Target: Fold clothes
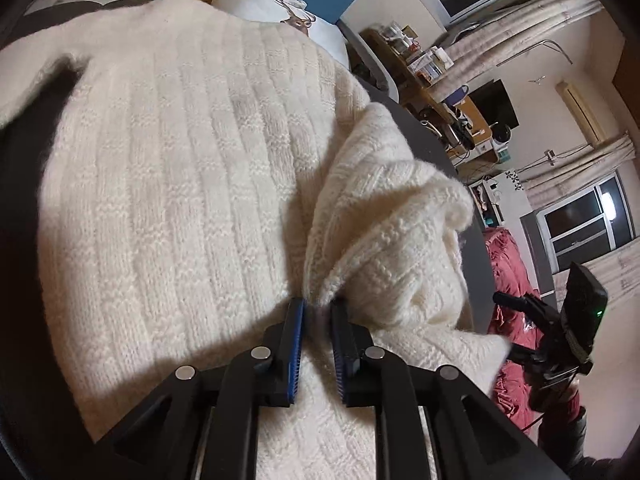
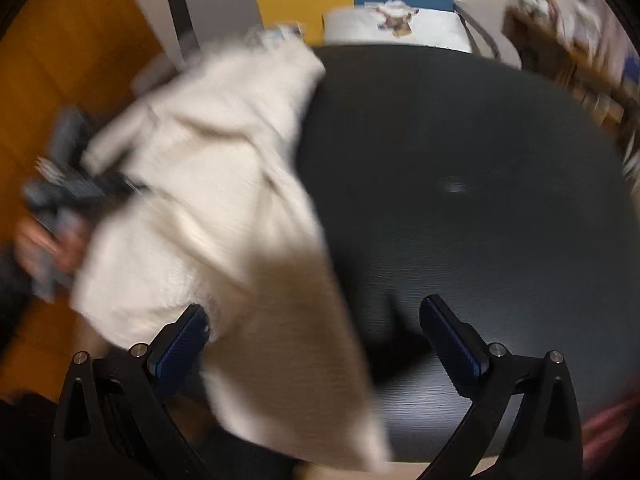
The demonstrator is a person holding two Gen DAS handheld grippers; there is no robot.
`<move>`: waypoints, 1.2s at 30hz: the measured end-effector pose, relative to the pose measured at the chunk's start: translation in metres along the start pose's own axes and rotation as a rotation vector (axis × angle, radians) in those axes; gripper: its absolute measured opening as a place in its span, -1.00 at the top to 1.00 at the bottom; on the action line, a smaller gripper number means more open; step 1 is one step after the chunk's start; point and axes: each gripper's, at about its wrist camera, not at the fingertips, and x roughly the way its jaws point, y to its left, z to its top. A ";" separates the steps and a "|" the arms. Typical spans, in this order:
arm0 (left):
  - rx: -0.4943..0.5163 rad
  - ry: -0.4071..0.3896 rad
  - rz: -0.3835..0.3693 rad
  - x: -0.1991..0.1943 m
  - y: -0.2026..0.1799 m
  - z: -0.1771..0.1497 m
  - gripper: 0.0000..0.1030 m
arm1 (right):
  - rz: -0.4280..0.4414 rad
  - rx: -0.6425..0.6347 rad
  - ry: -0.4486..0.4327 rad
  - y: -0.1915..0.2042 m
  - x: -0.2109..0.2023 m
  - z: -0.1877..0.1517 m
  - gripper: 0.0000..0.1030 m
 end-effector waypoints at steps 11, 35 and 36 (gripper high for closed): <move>-0.022 -0.002 -0.034 0.000 0.006 -0.003 0.73 | 0.189 0.003 0.004 -0.008 -0.045 0.010 -1.00; -0.025 -0.018 -0.019 0.006 -0.011 0.000 0.72 | -0.561 -0.649 0.221 0.102 0.099 -0.009 0.87; -0.004 -0.018 -0.011 0.005 -0.013 -0.003 0.72 | -0.621 -0.679 0.204 0.101 0.094 -0.008 0.87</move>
